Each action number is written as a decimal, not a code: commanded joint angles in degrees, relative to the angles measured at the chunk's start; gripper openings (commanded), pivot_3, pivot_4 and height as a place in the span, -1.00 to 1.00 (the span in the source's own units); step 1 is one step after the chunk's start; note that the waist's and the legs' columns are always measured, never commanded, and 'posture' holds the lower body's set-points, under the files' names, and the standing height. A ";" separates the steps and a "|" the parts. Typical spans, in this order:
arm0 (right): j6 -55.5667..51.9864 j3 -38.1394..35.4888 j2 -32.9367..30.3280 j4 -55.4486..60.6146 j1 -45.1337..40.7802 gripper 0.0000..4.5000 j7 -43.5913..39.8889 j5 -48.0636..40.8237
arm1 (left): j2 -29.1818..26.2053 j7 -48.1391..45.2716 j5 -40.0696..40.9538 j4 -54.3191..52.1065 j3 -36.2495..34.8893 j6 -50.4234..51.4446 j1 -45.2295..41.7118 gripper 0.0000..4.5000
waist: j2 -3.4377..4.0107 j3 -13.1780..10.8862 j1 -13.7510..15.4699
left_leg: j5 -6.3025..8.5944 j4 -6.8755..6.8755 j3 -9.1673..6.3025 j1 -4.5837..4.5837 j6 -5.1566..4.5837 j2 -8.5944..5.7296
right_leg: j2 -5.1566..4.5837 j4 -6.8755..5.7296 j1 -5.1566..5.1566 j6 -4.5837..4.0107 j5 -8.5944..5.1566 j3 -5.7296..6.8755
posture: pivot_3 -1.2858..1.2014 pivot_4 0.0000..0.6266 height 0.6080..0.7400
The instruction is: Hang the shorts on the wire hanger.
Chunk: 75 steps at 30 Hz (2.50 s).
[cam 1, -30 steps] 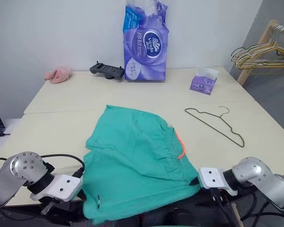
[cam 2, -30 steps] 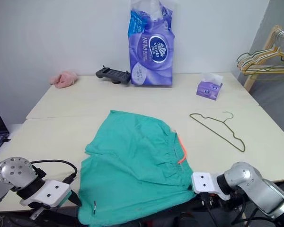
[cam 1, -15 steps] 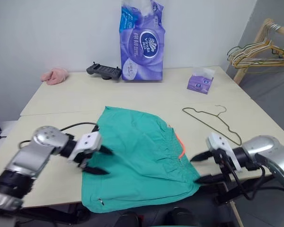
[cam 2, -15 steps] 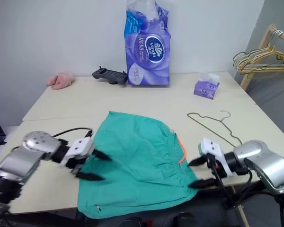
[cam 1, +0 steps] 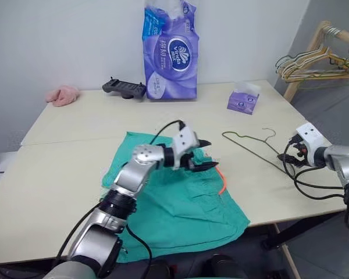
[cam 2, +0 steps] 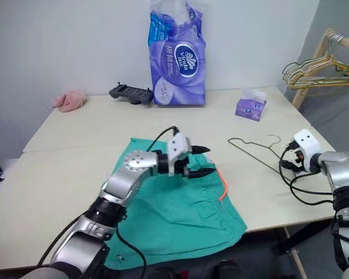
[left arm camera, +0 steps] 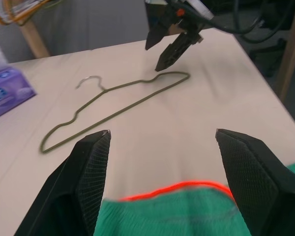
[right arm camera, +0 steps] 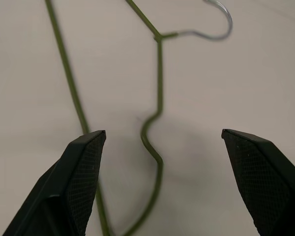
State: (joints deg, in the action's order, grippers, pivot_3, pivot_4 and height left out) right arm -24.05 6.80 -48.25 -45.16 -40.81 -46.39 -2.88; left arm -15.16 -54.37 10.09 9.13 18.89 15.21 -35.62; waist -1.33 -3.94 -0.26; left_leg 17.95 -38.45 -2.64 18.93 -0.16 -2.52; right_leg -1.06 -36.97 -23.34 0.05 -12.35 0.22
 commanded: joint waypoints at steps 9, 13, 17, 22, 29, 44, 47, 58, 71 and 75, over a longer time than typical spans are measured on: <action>8.71 0.27 4.24 -21.96 -13.21 0.79 -4.55 6.30 | 4.80 3.19 -3.41 -0.46 2.14 2.44 -3.69 0.62 | 0.10 0.02 -1.75 | -0.01 0.05 0.37 -0.16 -0.02 0.14 | 0.24 -0.06 0.12 0.01 0.02 -0.45 | 0.03 -0.90 1.00; 10.68 0.73 5.72 -25.18 -14.32 0.79 -4.06 8.58 | 4.90 3.23 -3.53 -0.97 1.69 3.26 -3.55 0.62 | 0.11 0.01 -1.60 | -0.01 0.05 0.42 -0.16 -0.02 0.12 | 0.24 -0.05 0.10 -0.07 0.08 -0.54 | 0.04 -0.89 1.00; 10.49 0.81 6.85 -27.70 -14.28 0.79 -1.18 10.33 | 4.55 3.17 -3.47 -1.68 1.41 3.82 -3.26 0.62 | 0.13 0.00 -1.43 | -0.01 0.03 0.46 -0.16 -0.02 0.10 | 0.23 -0.05 0.10 -0.04 0.10 -0.60 | 0.05 -0.89 1.00; 9.05 -1.37 7.51 -29.58 -13.64 0.79 3.26 9.85 | 3.87 3.27 -3.32 -3.29 1.33 4.91 -2.42 0.62 | 0.13 0.00 -1.39 | -0.01 0.04 0.46 -0.17 -0.03 0.10 | 0.23 -0.05 0.10 -0.04 0.10 -0.61 | 0.05 -0.89 1.00; 5.61 -4.14 8.44 -30.43 -12.71 0.53 2.81 9.30 | 2.97 3.62 -3.67 -4.56 1.46 5.10 -1.33 0.62 | 0.13 0.01 -1.41 | -0.01 0.03 0.50 -0.18 -0.03 0.10 | 0.24 -0.06 0.10 -0.04 0.11 -0.66 | 0.05 -0.88 1.00; 9.96 -3.90 8.66 -28.54 -13.34 -0.99 3.44 10.72 | -1.18 4.02 -2.86 -2.88 -2.91 4.89 -3.13 0.62 | 0.10 0.04 -1.32 | 0.01 -0.04 0.50 -0.17 -0.05 0.09 | 0.24 -0.04 0.13 0.18 0.06 -0.67 | 0.05 -0.90 1.00; 19.62 -1.77 5.91 -25.29 -13.56 -0.99 8.37 13.94 | -5.39 3.94 -1.37 -2.76 -7.64 5.38 -3.39 0.62 | 0.26 -0.06 -1.47 | 0.01 -0.01 0.52 -0.15 -0.05 0.10 | 0.24 -0.06 0.07 0.17 0.06 -0.69 | 0.04 -0.90 1.00; 54.69 2.12 -3.11 -8.81 -10.15 -0.99 26.61 24.33 | -12.52 -4.02 8.22 10.43 -19.01 9.55 -13.53 0.62 | 0.41 -0.19 -1.65 | 0.01 0.25 0.93 -0.13 -0.05 0.10 | 0.27 0.01 -0.19 0.32 -0.03 -1.04 | 0.01 -0.91 1.00; 70.96 2.33 -3.41 10.30 -8.76 -0.99 31.14 26.56 | -11.12 -9.51 4.21 24.55 -16.34 -0.65 -18.28 0.62 | 0.37 -0.20 -2.59 | 0.01 0.27 1.11 -0.16 -0.05 0.12 | 0.31 -0.01 -0.25 0.18 0.07 -1.22 | -0.02 -0.93 1.00; 70.85 2.18 -2.61 16.98 -8.08 -0.99 28.87 25.93 | -10.14 -9.30 2.59 27.32 -15.80 -4.62 -19.14 0.62 | 0.35 -0.20 -2.83 | 0.02 0.27 1.11 -0.15 -0.06 0.13 | 0.31 0.00 -0.25 0.20 0.07 -1.22 | -0.02 -0.93 1.00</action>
State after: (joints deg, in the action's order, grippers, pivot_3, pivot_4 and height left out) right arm 46.65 10.42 -50.76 -31.55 -48.23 -17.04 25.15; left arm -25.32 -63.64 13.25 36.42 3.26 12.82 -53.10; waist -0.98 -4.13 -3.09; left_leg 17.98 -38.18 -1.52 18.78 -0.23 -2.40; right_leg -0.75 -36.97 -23.59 0.25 -12.28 -1.01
